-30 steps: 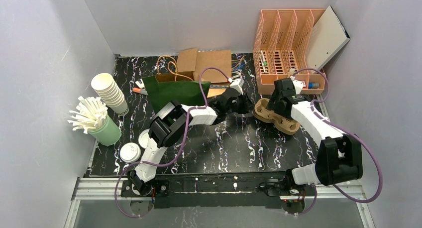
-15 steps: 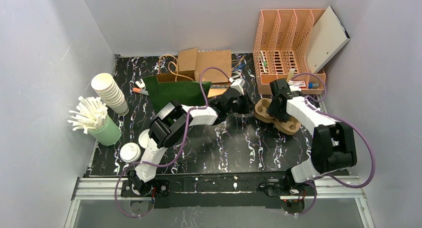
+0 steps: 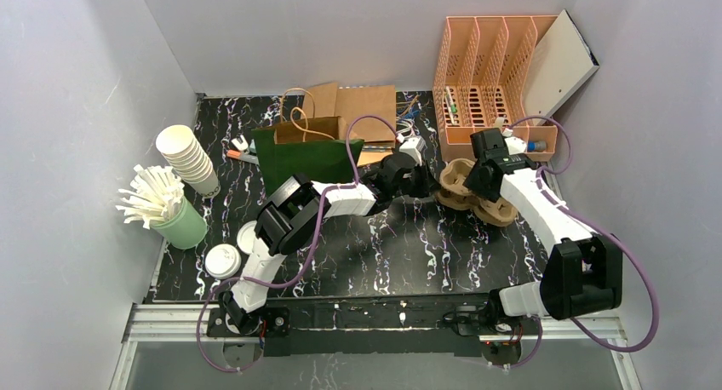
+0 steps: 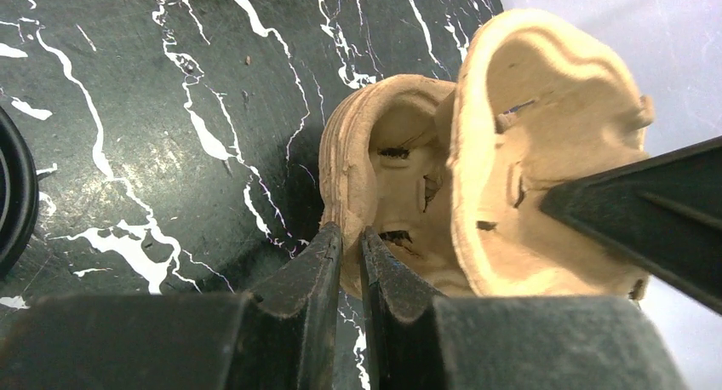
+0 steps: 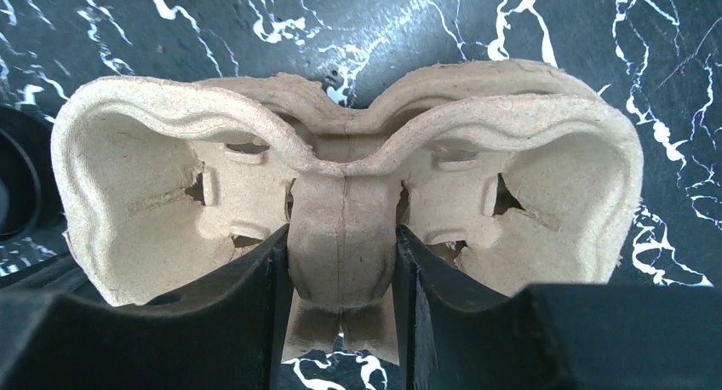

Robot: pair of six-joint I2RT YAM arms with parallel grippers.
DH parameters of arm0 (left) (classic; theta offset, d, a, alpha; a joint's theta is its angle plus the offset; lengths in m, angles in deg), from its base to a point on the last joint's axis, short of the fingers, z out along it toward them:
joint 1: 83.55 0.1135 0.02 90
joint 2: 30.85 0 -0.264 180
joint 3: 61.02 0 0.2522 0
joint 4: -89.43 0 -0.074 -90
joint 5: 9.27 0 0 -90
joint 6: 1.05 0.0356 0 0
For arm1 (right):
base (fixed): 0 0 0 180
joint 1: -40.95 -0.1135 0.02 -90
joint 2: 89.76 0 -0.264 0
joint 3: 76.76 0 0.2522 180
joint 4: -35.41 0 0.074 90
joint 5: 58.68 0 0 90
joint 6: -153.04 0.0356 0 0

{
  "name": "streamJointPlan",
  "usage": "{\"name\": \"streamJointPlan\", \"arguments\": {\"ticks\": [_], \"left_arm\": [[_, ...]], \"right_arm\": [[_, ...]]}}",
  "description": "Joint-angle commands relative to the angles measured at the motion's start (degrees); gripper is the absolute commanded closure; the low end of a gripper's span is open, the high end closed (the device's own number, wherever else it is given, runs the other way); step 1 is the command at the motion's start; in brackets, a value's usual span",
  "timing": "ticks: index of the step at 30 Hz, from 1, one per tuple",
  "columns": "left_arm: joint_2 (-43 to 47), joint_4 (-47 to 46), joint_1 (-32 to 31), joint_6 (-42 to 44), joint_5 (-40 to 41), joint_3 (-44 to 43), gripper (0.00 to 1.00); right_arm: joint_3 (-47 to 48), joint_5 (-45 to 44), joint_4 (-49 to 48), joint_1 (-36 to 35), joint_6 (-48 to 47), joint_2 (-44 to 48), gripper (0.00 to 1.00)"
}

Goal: Pack the takeout coffee
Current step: Pick up the cup tray from the cup tray.

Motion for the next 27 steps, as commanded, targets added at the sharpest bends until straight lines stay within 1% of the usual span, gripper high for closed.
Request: {"name": "streamJointPlan", "arguments": {"ticks": [1,8,16,17,19,22,24,27], "left_arm": [[2.6,5.3,-0.4,2.7,2.3,-1.1,0.88],[4.2,7.2,-1.1,4.3,4.4,-2.3,0.86],[8.2,13.6,-1.8,8.8,6.4,-5.8,0.74],[9.0,14.2,-1.9,9.4,6.5,-6.2,0.71],[10.3,16.6,-2.1,10.6,6.7,-7.0,0.67],[13.0,20.1,-2.6,12.4,7.0,-8.2,0.63],[15.5,22.6,-2.8,13.6,7.6,-8.6,0.60],[19.3,27.1,-3.0,15.3,8.0,-9.6,0.59]], "right_arm": [[3.6,-2.0,1.4,0.2,-0.2,2.5,0.49],[7.2,-2.8,2.2,0.2,-0.6,6.0,0.49],[8.8,-1.3,1.1,0.2,-3.3,11.0,0.48],[8.6,0.6,-0.1,0.2,-6.1,11.7,0.48],[7.2,7.4,-4.0,0.2,-10.4,14.0,0.46],[5.0,14.8,-8.4,0.2,-13.0,17.6,0.46],[4.3,18.1,-9.4,0.3,-13.6,19.1,0.46],[4.3,21.4,-8.4,0.2,-13.9,18.7,0.45]]}}
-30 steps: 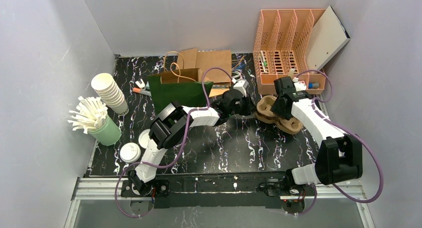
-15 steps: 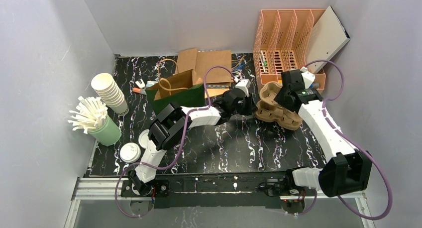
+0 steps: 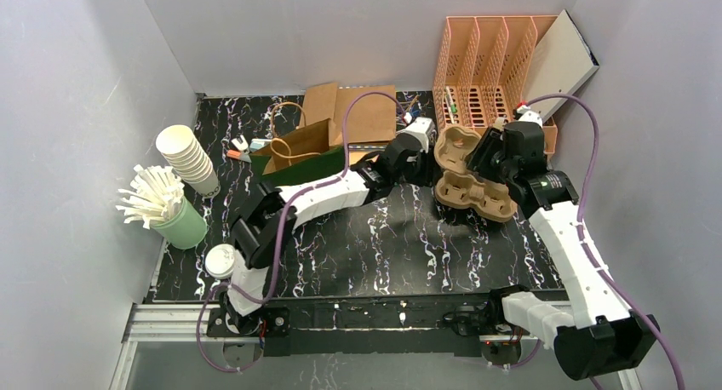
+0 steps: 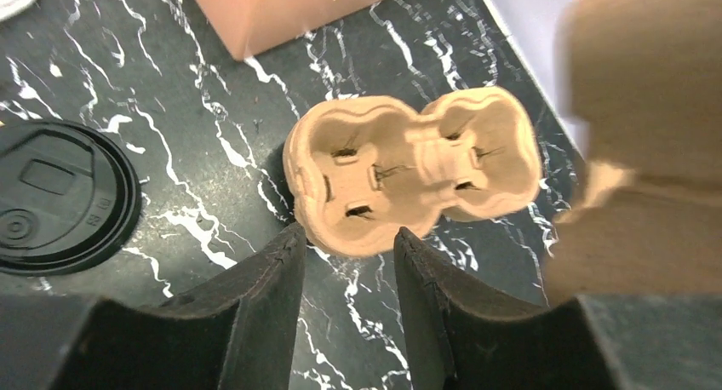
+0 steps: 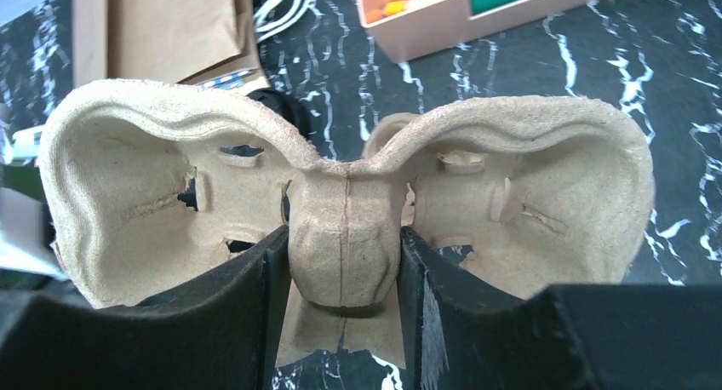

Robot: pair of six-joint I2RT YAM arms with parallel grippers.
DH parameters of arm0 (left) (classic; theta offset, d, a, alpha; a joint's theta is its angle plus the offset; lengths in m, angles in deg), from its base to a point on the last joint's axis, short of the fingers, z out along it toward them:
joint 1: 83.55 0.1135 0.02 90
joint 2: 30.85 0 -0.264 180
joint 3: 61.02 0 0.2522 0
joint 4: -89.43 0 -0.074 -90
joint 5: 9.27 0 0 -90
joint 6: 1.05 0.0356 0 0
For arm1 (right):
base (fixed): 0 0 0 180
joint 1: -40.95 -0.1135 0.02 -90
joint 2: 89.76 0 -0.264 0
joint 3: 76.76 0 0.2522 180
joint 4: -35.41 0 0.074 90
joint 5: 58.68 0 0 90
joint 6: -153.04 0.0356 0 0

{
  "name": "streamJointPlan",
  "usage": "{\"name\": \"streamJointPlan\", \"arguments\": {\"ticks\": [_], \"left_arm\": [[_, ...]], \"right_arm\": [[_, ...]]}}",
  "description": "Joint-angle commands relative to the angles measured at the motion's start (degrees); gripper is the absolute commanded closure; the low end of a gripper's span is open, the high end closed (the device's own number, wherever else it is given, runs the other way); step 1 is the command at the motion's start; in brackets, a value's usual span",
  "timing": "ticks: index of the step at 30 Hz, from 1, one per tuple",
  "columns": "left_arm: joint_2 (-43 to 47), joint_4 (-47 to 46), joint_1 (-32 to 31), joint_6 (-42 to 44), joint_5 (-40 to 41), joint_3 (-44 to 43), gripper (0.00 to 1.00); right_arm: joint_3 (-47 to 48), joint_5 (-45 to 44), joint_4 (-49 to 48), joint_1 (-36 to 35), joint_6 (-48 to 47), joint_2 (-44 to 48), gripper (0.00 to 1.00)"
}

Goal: Pack the takeout coffee
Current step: Pick up the cup tray from the cup tray, then place the cup tray in the takeout bag.

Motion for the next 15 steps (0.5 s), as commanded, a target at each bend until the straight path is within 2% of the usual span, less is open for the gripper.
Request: {"name": "streamJointPlan", "arguments": {"ticks": [1,6,10,15], "left_arm": [[9.6,8.4,-0.7,4.5,2.1,-3.9,0.58],[16.8,19.3,-0.7,9.4,4.7,-8.3,0.59],[23.2,32.4,-0.3,15.8,13.7,-15.1,0.58],[31.0,45.6,0.9,18.3,22.9,-20.8,0.54]], "right_arm": [[-0.2,9.1,-2.9,0.2,-3.2,0.1,0.45],[-1.5,18.3,-2.7,0.1,-3.9,-1.7,0.44],[-2.9,24.8,-3.5,-0.2,-3.3,-3.2,0.46],[-3.7,27.9,-5.9,-1.2,-3.1,-3.7,0.48]]}}
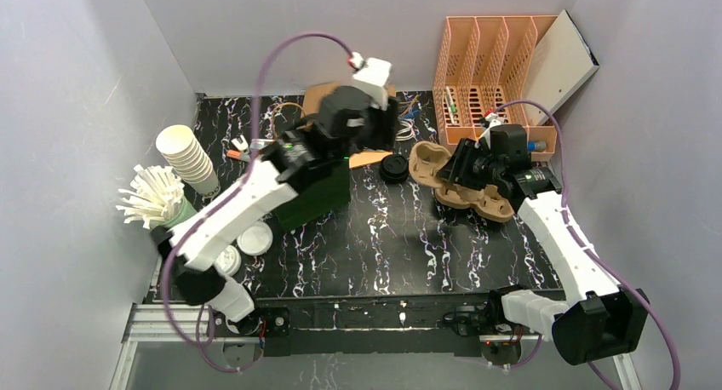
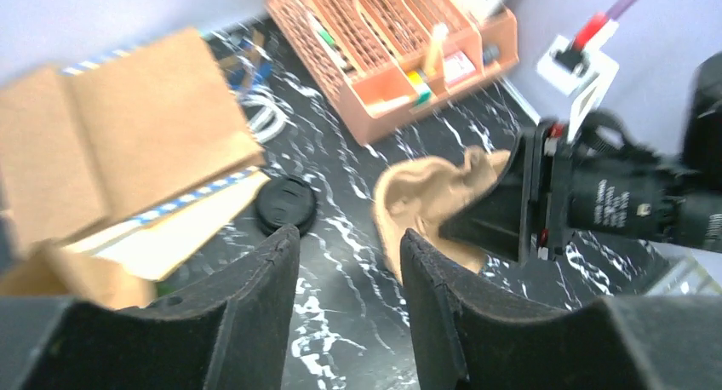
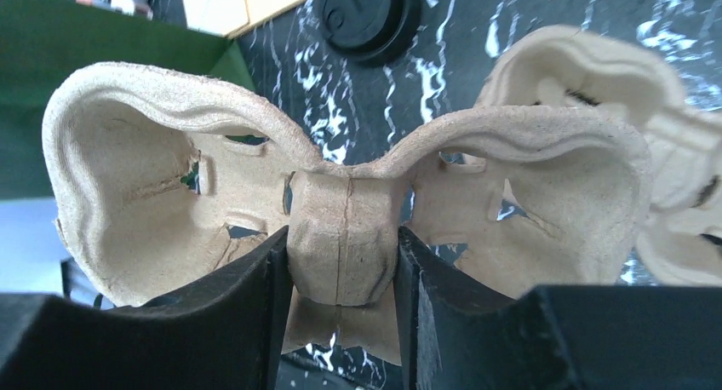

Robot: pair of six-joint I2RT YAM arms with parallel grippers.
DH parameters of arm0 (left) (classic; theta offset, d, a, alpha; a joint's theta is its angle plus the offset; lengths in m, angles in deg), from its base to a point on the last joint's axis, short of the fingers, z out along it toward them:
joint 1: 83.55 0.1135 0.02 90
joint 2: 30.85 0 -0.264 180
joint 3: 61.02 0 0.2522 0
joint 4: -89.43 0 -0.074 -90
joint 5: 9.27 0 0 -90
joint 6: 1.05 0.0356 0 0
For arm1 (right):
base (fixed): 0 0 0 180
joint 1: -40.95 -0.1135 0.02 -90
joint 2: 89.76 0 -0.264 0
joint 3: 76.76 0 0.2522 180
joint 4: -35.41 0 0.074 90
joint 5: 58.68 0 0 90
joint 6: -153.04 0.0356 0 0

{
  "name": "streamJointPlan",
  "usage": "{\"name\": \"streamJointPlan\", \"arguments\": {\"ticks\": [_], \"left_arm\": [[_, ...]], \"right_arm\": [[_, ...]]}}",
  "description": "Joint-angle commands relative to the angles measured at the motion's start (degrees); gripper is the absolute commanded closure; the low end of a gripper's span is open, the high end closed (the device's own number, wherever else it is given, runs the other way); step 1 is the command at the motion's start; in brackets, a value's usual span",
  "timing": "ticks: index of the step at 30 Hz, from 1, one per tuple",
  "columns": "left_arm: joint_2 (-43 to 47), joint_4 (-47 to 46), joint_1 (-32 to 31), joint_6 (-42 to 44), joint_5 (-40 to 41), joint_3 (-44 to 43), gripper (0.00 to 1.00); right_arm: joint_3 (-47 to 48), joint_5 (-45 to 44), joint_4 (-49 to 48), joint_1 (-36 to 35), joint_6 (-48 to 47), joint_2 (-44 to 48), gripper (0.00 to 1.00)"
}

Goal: Pack the takeout coffee
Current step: Place the cup tray in the takeout bag.

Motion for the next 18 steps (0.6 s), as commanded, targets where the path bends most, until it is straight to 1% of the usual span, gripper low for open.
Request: {"name": "streamJointPlan", "arguments": {"ticks": [1,4,6,8,10,12,15,18], "left_arm": [[9.8,14.1,1.2,4.3,11.8,-5.2,0.53],[13.8,17.8,1.6,4.2,16.5,-4.5,0.52],[16.0,19.7,2.3,4.4,21.1,-3.4,0.52],[17.8,20.8,4.6,5.8,22.7,-2.5,0.56],[19.3,20.6,8.2,7.4,21.0,-1.2,0.56],[19.6,20.9,11.9,7.7,18.1,-0.5,0.54],[19.7,20.8,15.9,6.1,14.2,2.2,0.53],[20.2,20.6,19.8,3.4,12.3,6.4,0.53]], "right_arm": [[-0.6,7.6,-3.3,-1.2,-0.9,0.0,0.49],[-0.3,9.3,-4.4,-2.8,-0.9,-1.3,0.51],[0.4,9.8,-4.5,-4.4,-1.1,-2.5,0.51],[1.3,10.1,-4.8,-6.3,-1.3,-3.5,0.52],[3.1,10.5,-5.0,-8.1,-1.8,-4.5,0.52],[5.6,11.9,-5.3,-8.8,-2.1,-5.3,0.52],[9.2,15.1,-7.5,-9.3,-2.1,-5.4,0.53],[13.0,17.6,-10.0,-9.5,-1.2,-5.8,0.52]]}}
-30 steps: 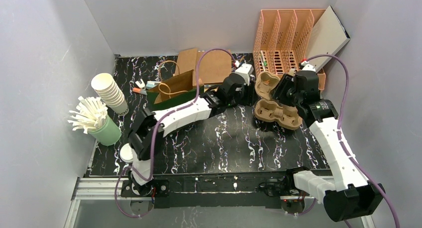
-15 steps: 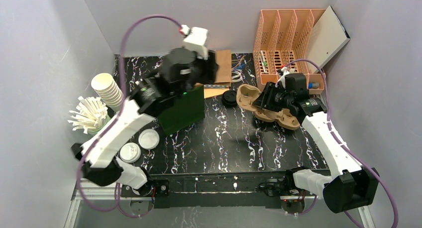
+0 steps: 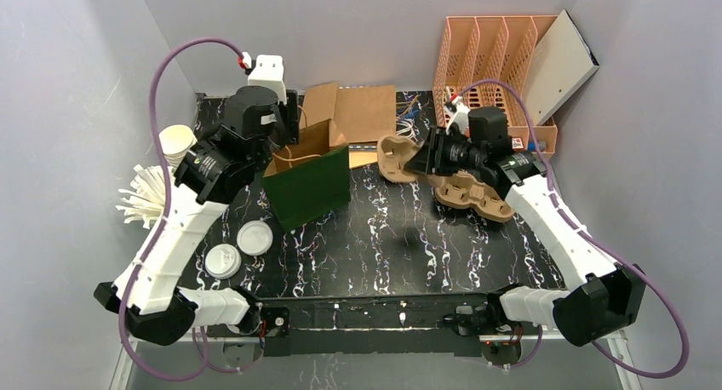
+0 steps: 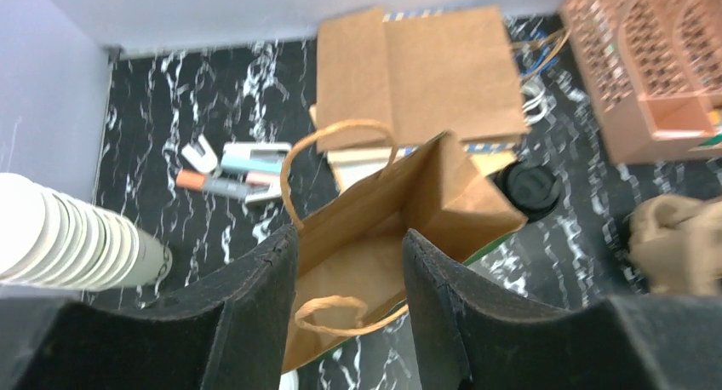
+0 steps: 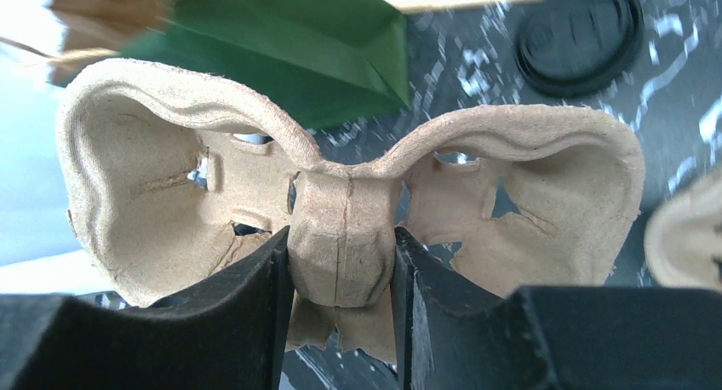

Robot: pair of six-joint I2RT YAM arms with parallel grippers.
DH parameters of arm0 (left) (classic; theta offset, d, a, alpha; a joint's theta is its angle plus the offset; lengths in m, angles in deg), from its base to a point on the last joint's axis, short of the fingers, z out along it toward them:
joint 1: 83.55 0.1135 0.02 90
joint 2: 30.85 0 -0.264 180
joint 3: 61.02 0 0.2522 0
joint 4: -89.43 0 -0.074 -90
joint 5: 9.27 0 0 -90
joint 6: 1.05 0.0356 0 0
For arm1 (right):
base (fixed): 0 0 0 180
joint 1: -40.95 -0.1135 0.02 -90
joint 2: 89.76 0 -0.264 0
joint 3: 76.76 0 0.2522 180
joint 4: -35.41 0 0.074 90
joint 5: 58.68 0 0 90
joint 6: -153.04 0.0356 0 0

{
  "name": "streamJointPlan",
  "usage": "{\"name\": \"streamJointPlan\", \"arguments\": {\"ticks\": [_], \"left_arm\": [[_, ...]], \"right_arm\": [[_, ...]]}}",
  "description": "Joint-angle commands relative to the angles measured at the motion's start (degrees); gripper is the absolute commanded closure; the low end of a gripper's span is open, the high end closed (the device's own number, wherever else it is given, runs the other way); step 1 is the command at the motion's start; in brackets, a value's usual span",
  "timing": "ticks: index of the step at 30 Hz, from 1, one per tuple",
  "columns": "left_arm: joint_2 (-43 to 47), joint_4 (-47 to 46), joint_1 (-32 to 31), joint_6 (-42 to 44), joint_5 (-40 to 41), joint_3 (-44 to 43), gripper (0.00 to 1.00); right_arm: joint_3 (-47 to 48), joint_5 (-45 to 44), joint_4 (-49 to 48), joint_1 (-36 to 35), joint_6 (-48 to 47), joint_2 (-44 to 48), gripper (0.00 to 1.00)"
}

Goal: Pack the takeout coffee
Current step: Place the cup tray in the takeout bag.

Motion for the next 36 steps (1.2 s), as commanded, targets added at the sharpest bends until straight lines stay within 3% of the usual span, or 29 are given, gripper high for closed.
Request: {"name": "streamJointPlan", "arguments": {"ticks": [1,9,15,21,28,36], "left_arm": [[0.8,1.9,5.1,-2.9,-3.7,5.6,0.53],[6.6,5.0,9.6,-9.5,-3.7,11.1,0.46],[5.9,9.0,10.8,-12.4,-2.2,11.7,0.41],[6.7,8.9,12.1,-17.7,-1.1,12.2,0.29],[7.5,7.1,12.8,-20.3,-1.5,15.6,0.32],[8.8,1.3,16.0,-22.1,-3.8,15.9,0.27]], "right_arm": [[8.4,6.2,-7.6,-0.3,0.1,0.3,0.52],[13.0,15.7,-19.9,-0.6,6.7,-3.7,0.54],[13.1,15.5,-29.1,-1.0,10.5,-4.5,0.56],[15.3,16.7,-31.4,-1.3,11.4,-6.8,0.56],[18.0,19.3,-35.8,-2.5,13.9,-10.1,0.57],[20.6,18.8,-38.3,-4.8,14.9,-12.5,0.57]]}}
